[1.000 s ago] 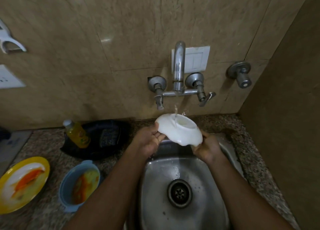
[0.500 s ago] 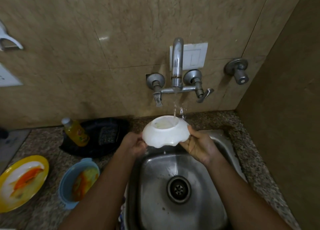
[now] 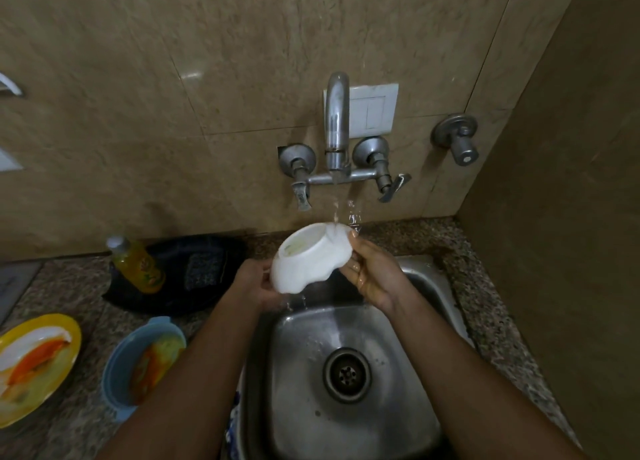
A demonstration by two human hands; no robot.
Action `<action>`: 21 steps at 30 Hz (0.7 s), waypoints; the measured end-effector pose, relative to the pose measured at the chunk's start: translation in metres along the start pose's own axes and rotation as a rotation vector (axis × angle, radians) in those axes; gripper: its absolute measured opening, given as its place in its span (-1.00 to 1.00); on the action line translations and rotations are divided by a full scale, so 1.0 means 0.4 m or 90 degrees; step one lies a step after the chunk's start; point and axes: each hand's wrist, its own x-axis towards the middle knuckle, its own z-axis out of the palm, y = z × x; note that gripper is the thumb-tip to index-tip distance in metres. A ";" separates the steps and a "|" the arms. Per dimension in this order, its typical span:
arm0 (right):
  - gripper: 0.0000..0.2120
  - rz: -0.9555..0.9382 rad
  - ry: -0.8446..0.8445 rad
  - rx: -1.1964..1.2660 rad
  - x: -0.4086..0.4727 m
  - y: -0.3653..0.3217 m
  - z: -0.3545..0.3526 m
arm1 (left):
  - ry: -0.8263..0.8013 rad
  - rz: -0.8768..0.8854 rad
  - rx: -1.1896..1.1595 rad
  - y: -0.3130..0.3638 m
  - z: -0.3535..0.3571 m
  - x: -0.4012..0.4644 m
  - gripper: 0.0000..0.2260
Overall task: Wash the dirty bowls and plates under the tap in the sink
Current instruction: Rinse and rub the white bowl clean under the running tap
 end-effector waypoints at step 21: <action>-0.57 0.000 -0.077 -0.072 -0.042 0.042 -0.191 | 0.037 0.257 0.039 -0.065 0.037 0.026 -0.81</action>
